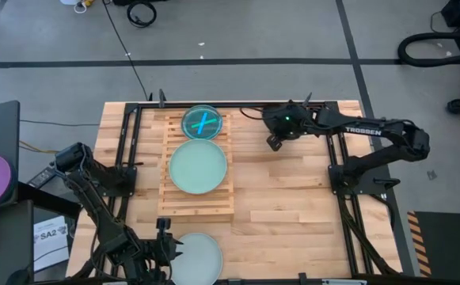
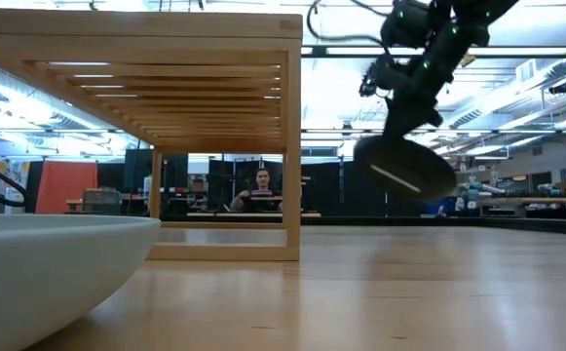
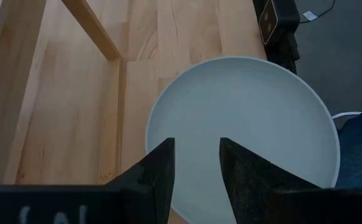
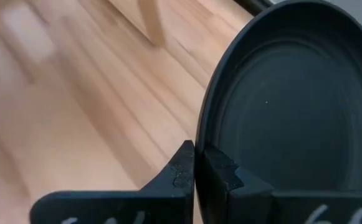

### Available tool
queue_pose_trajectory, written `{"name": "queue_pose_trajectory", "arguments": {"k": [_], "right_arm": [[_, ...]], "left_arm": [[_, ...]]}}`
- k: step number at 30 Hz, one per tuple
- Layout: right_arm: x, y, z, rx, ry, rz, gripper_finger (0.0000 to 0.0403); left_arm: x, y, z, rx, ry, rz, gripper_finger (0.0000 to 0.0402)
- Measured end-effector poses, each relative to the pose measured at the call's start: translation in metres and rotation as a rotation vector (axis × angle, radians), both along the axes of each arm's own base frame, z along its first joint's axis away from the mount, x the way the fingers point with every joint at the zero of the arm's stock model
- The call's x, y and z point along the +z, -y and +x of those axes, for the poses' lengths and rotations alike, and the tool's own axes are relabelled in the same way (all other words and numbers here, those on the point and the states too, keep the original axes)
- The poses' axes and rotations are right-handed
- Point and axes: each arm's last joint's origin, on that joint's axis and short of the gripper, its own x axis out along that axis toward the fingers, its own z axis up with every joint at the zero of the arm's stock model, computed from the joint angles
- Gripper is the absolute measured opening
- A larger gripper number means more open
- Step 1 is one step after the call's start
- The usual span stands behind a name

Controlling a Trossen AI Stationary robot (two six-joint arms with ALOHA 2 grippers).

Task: Place and stack plates onto a shelf
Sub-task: Stack the black plate on the light green plate

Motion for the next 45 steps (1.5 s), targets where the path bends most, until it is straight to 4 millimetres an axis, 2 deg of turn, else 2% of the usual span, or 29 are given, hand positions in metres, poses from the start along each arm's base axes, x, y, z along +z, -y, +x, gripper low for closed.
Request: {"name": "queue_pose_trajectory", "arguments": {"k": [11,21,26,33,38,45], "right_arm": [[0.055,-0.023,0.023,0.119,0.161,-0.061,0.0019],[0.105,-0.047,0.033,0.221,0.303,-0.129,0.0019],[0.121,-0.061,0.036,0.291,0.358,-0.16,0.0019],[0.133,-0.082,0.043,0.388,0.471,-0.205,0.0019],[0.139,-0.099,0.046,0.482,0.524,-0.266,0.0018],[0.14,-0.119,0.046,0.606,0.526,-0.329,0.0018]], "left_arm": [[0.0,0.0,0.0,0.0,0.0,0.0,0.0133],[0.0,0.001,0.0,0.0,0.006,-0.009,0.0133],[0.003,0.004,0.003,0.0,0.031,-0.05,0.0133],[0.006,0.007,0.004,-0.008,0.046,-0.101,0.0133],[0.026,0.006,0.002,-0.017,0.059,-0.189,0.0133],[0.077,0.004,0.003,-0.093,0.163,-0.237,0.0133]]}}
